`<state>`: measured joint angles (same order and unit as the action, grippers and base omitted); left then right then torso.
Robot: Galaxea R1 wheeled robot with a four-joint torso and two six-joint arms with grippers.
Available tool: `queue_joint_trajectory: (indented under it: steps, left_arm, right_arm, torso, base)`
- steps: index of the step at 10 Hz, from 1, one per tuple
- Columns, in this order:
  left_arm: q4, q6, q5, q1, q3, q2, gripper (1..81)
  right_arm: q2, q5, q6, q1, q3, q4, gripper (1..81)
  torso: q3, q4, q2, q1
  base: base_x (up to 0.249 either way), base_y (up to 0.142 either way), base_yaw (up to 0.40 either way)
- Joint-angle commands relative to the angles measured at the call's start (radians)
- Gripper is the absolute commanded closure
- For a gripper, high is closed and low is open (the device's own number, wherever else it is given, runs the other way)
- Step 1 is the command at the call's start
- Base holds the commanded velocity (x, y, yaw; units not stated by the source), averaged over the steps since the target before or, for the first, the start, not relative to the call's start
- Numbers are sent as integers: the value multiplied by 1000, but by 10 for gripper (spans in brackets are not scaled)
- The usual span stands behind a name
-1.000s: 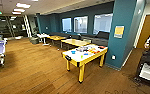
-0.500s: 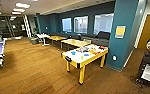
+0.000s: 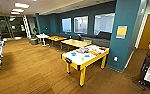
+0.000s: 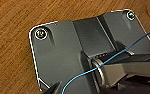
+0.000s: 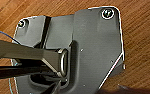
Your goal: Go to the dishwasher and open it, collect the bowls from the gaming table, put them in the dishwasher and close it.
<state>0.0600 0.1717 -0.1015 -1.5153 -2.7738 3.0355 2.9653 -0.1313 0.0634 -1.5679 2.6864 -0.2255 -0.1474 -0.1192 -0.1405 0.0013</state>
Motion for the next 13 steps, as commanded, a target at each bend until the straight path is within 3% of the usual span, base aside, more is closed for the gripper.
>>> queue_joint_trajectory:
  steps: [1,8,13]
  left_arm:
    - [3,5,49,50,-1,-9,10]
    - [0,5,49,50,-3,-9,10]
    - [0,3,49,50,-3,-7,10]
  right_arm:
    - [-1,41,-4,50,1,-1,10]
    - [0,41,-4,50,1,-2,10]
    - [0,42,-4,51,1,-3,10]
  torso:
    - [0,0,0,0]
    - [0,0,0,0]
    - [0,0,0,0]
  base:
    - [124,60,0]
    - [138,52,0]
    - [174,0,0]
